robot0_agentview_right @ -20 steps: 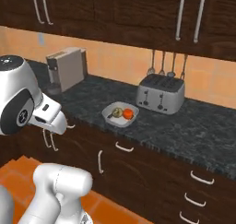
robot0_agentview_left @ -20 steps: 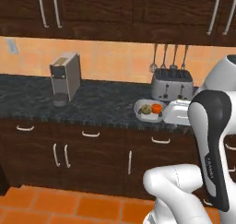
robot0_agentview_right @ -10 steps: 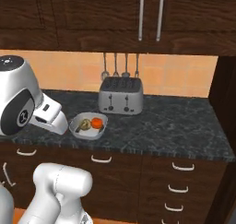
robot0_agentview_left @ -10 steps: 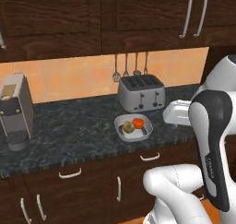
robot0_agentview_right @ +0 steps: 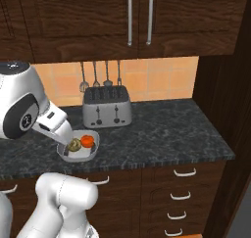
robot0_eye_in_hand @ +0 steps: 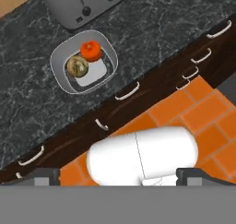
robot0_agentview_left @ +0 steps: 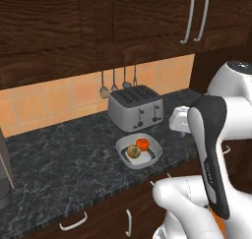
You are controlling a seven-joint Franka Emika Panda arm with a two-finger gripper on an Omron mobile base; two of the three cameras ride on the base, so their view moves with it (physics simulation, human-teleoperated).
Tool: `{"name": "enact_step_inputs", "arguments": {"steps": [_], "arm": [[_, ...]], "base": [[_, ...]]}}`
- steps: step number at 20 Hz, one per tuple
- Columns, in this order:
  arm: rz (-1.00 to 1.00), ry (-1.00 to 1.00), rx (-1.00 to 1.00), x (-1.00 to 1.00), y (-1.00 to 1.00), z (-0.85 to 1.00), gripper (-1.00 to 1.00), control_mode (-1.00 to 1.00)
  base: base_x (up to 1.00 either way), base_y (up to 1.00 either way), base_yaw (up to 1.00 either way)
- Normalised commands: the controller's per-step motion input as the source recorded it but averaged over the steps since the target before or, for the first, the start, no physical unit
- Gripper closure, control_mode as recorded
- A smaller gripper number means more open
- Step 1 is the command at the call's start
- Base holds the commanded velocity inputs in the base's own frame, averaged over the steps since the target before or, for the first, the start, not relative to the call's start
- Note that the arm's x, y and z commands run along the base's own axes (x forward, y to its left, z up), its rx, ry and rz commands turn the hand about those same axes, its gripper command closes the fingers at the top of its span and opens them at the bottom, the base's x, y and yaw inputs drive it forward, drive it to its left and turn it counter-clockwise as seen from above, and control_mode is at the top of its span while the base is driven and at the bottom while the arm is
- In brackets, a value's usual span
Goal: Take the meat container that has the shrimp and place it on the second highest rack of the freezer. Then take the vegetable container that has the onion and squash and place it on the highest rack of the freezer.
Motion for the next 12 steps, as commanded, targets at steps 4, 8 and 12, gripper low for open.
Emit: {"name": "enact_step_inputs", "arguments": {"steps": [4, 8, 12], "arm": [[-0.19, 0.07, 0.03, 0.71, 0.00, -0.95, -1.00, -1.00], [-0.02, 0.06, 0.03, 0.93, 0.00, -0.83, -1.00, -1.00], [-0.03, 0.01, 0.00, 0.58, 0.11, -0.80, -1.00, -1.00]], "base": [[0.00, 0.00, 0.00], [0.00, 0.00, 0.00], [0.00, 0.00, 0.00]]}}
